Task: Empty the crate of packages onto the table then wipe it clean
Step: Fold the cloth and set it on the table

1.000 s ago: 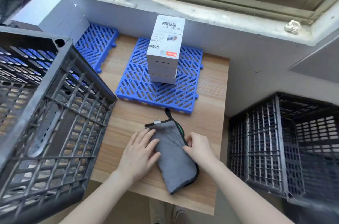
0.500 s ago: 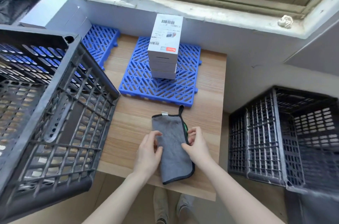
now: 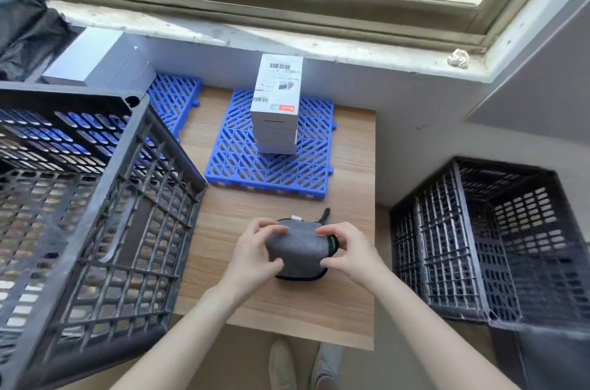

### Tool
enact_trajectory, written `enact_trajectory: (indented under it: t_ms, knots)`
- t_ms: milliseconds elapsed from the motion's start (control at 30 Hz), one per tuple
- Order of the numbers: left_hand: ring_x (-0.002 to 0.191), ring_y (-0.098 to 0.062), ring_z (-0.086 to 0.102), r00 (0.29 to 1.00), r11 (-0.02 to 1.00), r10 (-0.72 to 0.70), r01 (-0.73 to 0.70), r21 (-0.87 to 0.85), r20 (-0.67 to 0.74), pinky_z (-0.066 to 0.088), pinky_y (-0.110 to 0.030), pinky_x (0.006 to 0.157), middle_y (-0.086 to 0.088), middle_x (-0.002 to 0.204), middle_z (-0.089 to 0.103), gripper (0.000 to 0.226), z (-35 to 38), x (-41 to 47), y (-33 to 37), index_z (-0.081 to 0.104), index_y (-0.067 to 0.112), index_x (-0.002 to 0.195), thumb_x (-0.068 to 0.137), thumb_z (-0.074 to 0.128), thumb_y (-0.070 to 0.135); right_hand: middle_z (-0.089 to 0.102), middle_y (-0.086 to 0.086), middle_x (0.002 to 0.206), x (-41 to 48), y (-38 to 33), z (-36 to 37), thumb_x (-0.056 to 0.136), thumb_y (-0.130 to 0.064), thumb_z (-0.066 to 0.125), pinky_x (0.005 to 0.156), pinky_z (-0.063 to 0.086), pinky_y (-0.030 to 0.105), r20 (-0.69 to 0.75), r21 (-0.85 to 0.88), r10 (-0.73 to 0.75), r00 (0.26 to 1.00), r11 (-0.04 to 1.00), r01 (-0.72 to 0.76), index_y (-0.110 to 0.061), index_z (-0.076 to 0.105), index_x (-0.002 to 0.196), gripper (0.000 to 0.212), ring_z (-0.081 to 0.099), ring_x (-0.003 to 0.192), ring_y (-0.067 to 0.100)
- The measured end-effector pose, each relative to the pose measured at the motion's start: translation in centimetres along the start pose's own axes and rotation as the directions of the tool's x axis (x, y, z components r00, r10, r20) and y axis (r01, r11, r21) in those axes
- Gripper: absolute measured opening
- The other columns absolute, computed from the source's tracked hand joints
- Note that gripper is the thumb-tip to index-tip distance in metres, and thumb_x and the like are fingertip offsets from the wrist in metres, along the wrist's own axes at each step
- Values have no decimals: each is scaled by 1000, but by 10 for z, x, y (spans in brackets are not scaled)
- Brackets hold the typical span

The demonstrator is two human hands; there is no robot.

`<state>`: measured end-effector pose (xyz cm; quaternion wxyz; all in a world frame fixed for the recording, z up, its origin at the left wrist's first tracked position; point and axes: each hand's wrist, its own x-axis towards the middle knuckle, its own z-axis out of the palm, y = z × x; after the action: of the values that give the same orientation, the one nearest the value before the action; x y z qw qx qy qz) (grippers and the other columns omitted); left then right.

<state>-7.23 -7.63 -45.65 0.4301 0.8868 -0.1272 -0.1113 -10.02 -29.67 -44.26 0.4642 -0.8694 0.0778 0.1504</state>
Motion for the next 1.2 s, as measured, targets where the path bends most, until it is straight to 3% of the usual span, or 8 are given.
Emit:
enact_trajectory:
  t_ms: [133, 233, 433, 567, 700, 833, 967, 1200]
  knots:
    - [75, -1, 49, 998, 990, 9, -18, 137, 64, 37, -17, 75, 15, 88, 57, 32, -2, 10, 1, 70, 17, 93, 64, 72, 2, 49, -15, 97, -7, -4, -4, 74, -8, 66, 77, 40, 20, -70, -297, -14, 997, 955, -7, -26, 70, 99, 31, 53, 96, 8]
    - [81, -11, 47, 998, 988, 37, -44, 151, 49, 32, -22, 75, 11, 85, 60, 14, -4, 20, 8, 66, 21, 82, 70, 64, 27, 51, -14, 94, -10, -5, -13, 74, -20, 64, 77, 34, 22, -143, -333, 7, 990, 941, -54, -25, 71, 92, 19, 46, 96, 10]
    - [79, -11, 54, 972, 953, -155, 194, -234, 174, 41, -23, 73, -3, 86, 64, 12, -2, 48, 41, 49, 23, 91, 82, 57, 26, 57, -4, 69, -3, -13, -41, 82, -9, 66, 55, 37, 15, -180, 325, 228, 957, 932, -161, -15, 64, 82, 6, 49, 65, 11]
    - [77, -18, 61, 979, 933, -165, 195, -304, 121, 47, -31, 77, -8, 86, 67, 13, 12, 78, 58, 47, 30, 100, 91, 56, 27, 69, 5, 90, 13, -12, -58, 88, -8, 65, 57, 46, 17, -191, 672, 315, 930, 732, -110, -5, 60, 103, 15, 62, 74, 8]
    - [77, -24, 59, 980, 933, -199, 197, -301, 26, 46, -38, 77, -16, 87, 63, 25, 28, 115, 76, 44, 35, 117, 96, 55, 26, 69, 2, 113, 37, -1, -84, 83, -12, 72, 62, 53, 32, -60, 806, 316, 947, 575, -141, -24, 53, 121, 44, 67, 92, 15]
    - [77, -14, 61, 971, 915, -237, 228, -332, 16, 47, -28, 72, -4, 93, 64, 35, 39, 157, 96, 44, 40, 119, 92, 63, 27, 65, 8, 113, 74, 19, -112, 65, 1, 77, 75, 57, 42, -103, 728, 296, 950, 673, -130, -33, 45, 132, 82, 65, 104, 27]
    - [80, 6, 62, 973, 910, -196, 227, -346, 123, 48, -13, 63, 6, 109, 55, 55, 50, 198, 114, 46, 29, 124, 82, 70, 5, 63, 6, 110, 122, 28, -142, 70, 11, 73, 76, 55, 32, -294, 614, 328, 898, 785, -85, -29, 48, 125, 72, 65, 89, 19]
    - [108, -8, 52, 994, 992, -111, 111, -59, -5, 40, -22, 96, 11, 113, 50, 35, 77, 287, 106, 55, 30, 110, 84, 70, 11, 57, -2, 112, 214, 48, -169, 70, -7, 80, 83, 54, 38, -425, 445, 298, 855, 891, -89, -35, 51, 95, 48, 66, 85, 13]
